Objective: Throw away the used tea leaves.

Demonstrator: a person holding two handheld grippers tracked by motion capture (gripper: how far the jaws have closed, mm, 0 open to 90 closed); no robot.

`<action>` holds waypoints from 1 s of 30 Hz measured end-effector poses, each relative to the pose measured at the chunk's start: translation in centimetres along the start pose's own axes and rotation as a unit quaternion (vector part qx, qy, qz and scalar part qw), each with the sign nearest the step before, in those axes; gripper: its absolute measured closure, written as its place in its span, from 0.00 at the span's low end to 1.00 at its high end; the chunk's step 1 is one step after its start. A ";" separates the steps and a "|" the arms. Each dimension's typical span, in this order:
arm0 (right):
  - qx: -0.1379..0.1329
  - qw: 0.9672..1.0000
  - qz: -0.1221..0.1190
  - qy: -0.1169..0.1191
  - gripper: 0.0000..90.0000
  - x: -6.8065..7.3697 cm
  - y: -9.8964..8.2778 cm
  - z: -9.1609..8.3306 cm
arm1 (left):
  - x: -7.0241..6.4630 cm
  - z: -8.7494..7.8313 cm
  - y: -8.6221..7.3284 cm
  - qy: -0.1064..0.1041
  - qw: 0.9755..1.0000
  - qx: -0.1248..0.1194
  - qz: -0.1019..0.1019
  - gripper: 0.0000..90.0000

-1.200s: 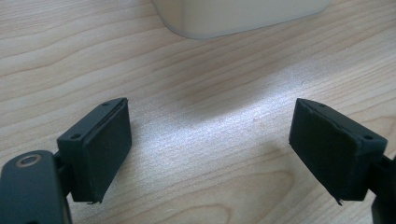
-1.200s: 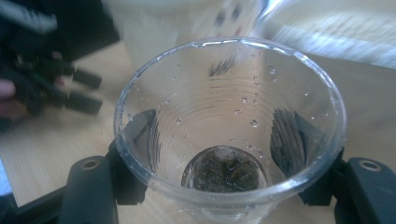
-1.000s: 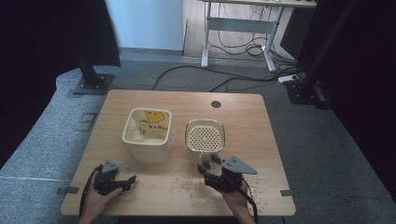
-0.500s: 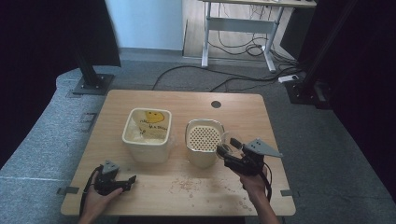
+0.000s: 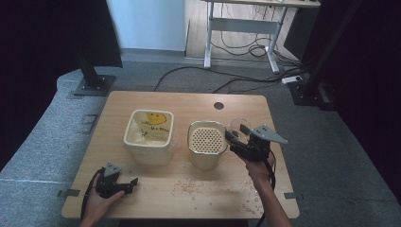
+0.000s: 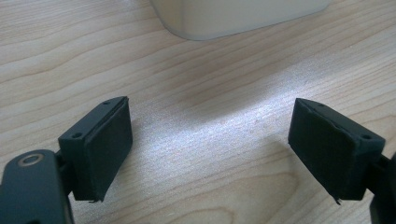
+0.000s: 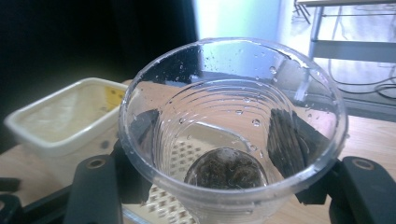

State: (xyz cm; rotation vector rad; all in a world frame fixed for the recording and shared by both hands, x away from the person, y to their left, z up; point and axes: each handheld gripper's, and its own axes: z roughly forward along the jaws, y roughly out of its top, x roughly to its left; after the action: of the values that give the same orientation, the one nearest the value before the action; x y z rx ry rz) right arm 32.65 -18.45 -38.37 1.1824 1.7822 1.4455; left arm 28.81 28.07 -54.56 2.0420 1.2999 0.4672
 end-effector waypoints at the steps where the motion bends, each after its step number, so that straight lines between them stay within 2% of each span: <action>1: 0.000 1.000 0.000 0.000 0.40 0.0 0.0 0.0 | 0.0 0.0 0.0 0.000 1.000 0.001 0.002 0.15; 3: 0.002 0.999 -0.029 -0.028 0.39 0.0 0.4 0.7 | 0.0 0.0 0.0 0.002 1.000 0.000 0.002 0.15; 4: 0.002 0.999 -0.029 -0.028 0.39 0.0 0.4 0.7 | 0.0 0.0 0.0 0.002 1.000 0.000 0.002 0.15; 6: 0.007 0.997 -0.065 -0.048 0.39 0.1 0.7 1.2 | 0.0 0.0 0.0 0.001 1.000 0.002 0.003 0.15; 7: 0.007 0.997 -0.065 -0.048 0.39 0.1 0.7 1.2 | 0.0 0.0 0.0 0.001 1.000 0.002 0.003 0.15; 8: 0.010 0.995 -0.081 -0.057 0.39 0.1 0.9 1.5 | 0.0 0.0 0.0 0.001 1.000 0.002 0.003 0.15; 11: 0.012 0.994 -0.092 -0.062 0.39 0.1 1.0 1.8 | 0.0 0.0 0.0 0.001 1.000 0.001 0.002 0.15; 13: 0.022 0.991 -0.113 -0.073 0.39 0.1 1.2 2.4 | 0.0 0.0 0.0 0.001 1.000 0.001 0.002 0.15; 14: 0.022 0.991 -0.113 -0.073 0.39 0.1 1.2 2.4 | 0.0 0.0 0.0 0.001 1.000 0.001 0.002 0.15; 15: 0.029 0.988 -0.132 -0.081 0.39 0.2 1.2 2.8 | 0.0 0.0 0.0 0.001 1.000 0.001 0.002 0.15; 16: 0.029 0.988 -0.132 -0.081 0.39 0.2 1.2 2.8 | 0.0 0.0 0.0 0.001 1.000 0.001 0.002 0.15; 19: 0.040 0.983 -0.159 -0.088 0.39 0.4 1.1 3.6 | 0.0 0.0 0.0 0.001 1.000 0.001 0.004 0.15; 20: 0.042 0.977 -0.186 -0.096 0.39 0.5 0.9 4.0 | 0.0 0.0 0.0 0.001 1.000 0.001 0.005 0.15; 21: 0.042 0.977 -0.186 -0.096 0.39 0.5 0.9 4.0 | 0.0 0.0 0.0 0.001 1.000 0.001 0.005 0.15; 23: 0.044 0.967 -0.223 -0.115 0.39 0.7 0.7 4.5 | 0.0 0.0 0.0 0.001 1.000 0.002 0.006 0.15; 24: 0.048 0.959 -0.249 -0.130 0.39 0.9 0.4 5.1 | 0.0 0.0 0.0 0.001 1.000 0.002 0.006 0.15; 25: 0.048 0.959 -0.249 -0.130 0.39 0.9 0.4 5.1 | 0.0 0.0 0.0 0.001 1.000 0.002 0.006 0.15; 26: 0.058 0.950 -0.273 -0.141 0.39 1.0 0.2 5.6 | 0.0 0.0 0.0 0.002 1.000 0.002 0.006 0.15; 27: 0.058 0.950 -0.273 -0.141 0.39 1.0 0.2 5.6 | -0.1 0.0 0.0 0.002 1.000 0.003 0.007 0.15; 28: 0.062 0.946 -0.285 -0.145 0.39 1.1 0.1 5.8 | -0.1 0.0 0.0 0.003 1.000 0.003 0.007 0.15; 29: 0.068 0.940 -0.298 -0.149 0.39 1.2 0.0 6.1 | -0.1 0.0 0.0 0.003 1.000 0.003 0.007 0.15; 30: 0.075 0.929 -0.327 -0.159 0.39 1.6 0.0 6.4 | -0.1 0.0 0.0 0.002 1.000 0.003 0.007 0.15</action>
State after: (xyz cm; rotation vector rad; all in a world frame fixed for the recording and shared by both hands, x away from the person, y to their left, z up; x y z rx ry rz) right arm 37.30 -14.05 -39.93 0.7183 1.8252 0.6992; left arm 28.82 27.98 -54.57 2.0577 1.2918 0.4754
